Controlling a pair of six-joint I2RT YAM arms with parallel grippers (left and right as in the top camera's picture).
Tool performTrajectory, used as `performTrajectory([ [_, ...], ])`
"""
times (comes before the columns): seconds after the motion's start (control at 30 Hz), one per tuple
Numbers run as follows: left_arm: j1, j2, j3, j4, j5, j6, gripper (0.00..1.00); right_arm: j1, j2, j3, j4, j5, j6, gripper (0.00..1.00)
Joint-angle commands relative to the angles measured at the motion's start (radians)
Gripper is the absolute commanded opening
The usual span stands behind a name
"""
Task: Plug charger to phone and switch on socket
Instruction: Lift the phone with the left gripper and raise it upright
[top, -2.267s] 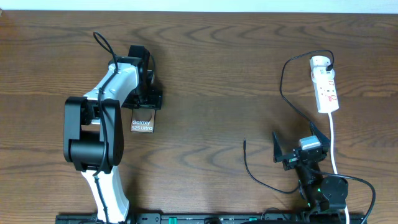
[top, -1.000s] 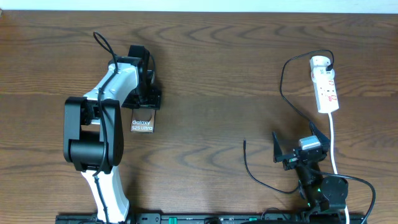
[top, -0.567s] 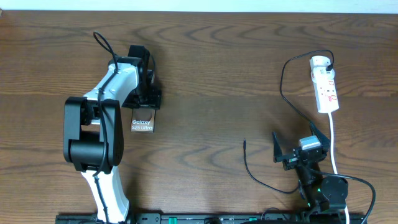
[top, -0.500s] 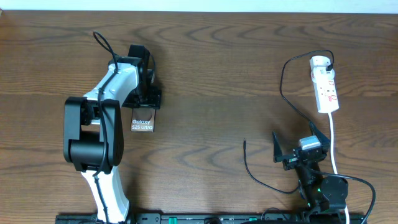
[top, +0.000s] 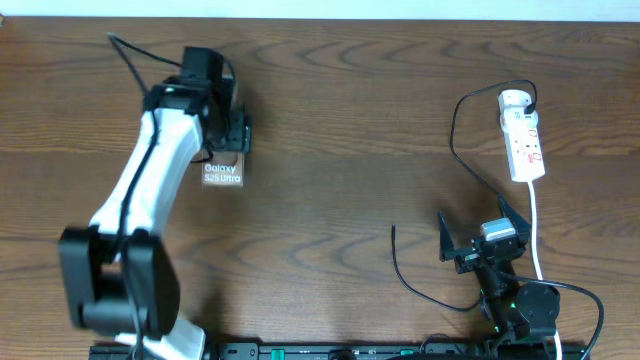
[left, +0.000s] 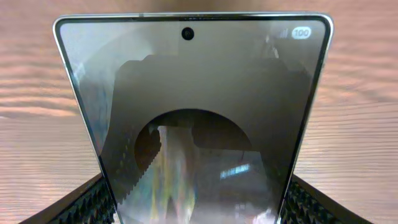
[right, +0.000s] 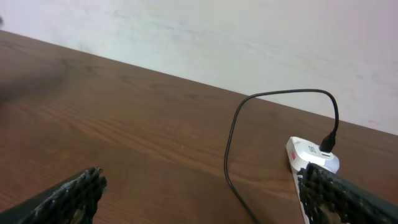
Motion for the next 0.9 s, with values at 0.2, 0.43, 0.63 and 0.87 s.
performTrajectory([
  [0.2, -0.001, -0.238, 0.011, 0.001, 0.152, -0.165, 0.07, 0.006, -0.003, -0.001, -0.005, 0.003, -0.007, 0.99],
  [0.43, 0.005, -0.350, 0.011, 0.061, 0.316, -0.460, 0.08, 0.006, -0.003, -0.001, -0.005, 0.003, -0.007, 0.99],
  [0.63, 0.076, -0.369, 0.010, 0.112, 0.534, -0.776, 0.08, 0.006, -0.003, -0.001, -0.005, 0.003, -0.007, 0.99],
  [0.87, 0.232, -0.365, 0.010, 0.138, 0.812, -1.136, 0.07, 0.006, -0.003, -0.001, -0.005, 0.003, -0.007, 0.99],
])
